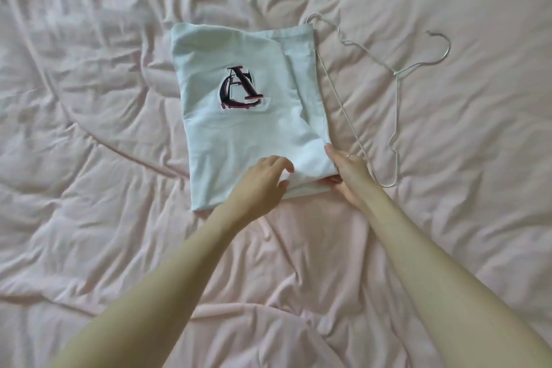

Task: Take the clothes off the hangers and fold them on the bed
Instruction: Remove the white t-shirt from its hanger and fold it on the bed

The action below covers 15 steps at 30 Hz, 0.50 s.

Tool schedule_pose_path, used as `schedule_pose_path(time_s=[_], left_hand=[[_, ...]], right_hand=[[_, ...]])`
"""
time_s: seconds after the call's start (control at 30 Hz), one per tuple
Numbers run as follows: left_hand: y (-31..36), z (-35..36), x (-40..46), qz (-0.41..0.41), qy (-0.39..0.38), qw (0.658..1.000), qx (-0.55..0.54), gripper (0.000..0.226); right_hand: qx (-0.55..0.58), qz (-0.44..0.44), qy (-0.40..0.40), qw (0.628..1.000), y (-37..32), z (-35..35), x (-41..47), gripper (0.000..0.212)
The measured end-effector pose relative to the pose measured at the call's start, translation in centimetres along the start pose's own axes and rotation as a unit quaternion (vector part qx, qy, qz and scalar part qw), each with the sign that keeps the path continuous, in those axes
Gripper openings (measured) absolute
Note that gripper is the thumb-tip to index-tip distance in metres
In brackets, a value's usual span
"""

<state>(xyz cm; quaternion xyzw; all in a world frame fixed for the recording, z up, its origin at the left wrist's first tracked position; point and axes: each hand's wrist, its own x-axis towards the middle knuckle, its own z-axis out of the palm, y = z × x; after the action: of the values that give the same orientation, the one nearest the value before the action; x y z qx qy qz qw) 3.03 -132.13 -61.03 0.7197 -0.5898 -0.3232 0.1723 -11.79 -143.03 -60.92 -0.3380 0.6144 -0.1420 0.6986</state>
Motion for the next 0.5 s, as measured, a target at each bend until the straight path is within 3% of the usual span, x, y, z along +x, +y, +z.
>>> schedule_pose_path(time_s=[0.13,0.27,0.5], left_hand=[[-3.9,-1.1,-2.3,-0.049,0.053,0.989,0.128,0.046],[-7.4,-1.0,-5.2,-0.074,0.035,0.975,0.205,0.064],[-9.4,-2.5,-8.7,-0.048,0.102,0.983,0.142,0.027]], right_hand=[[-0.092,-0.045,0.060,0.993,0.8,0.7,1.0,0.017],[-0.028,0.010,0.070,0.997,1.3,0.1,0.6,0.014],[-0.024,0.021,0.076,0.997,1.3,-0.2,0.1,0.018]])
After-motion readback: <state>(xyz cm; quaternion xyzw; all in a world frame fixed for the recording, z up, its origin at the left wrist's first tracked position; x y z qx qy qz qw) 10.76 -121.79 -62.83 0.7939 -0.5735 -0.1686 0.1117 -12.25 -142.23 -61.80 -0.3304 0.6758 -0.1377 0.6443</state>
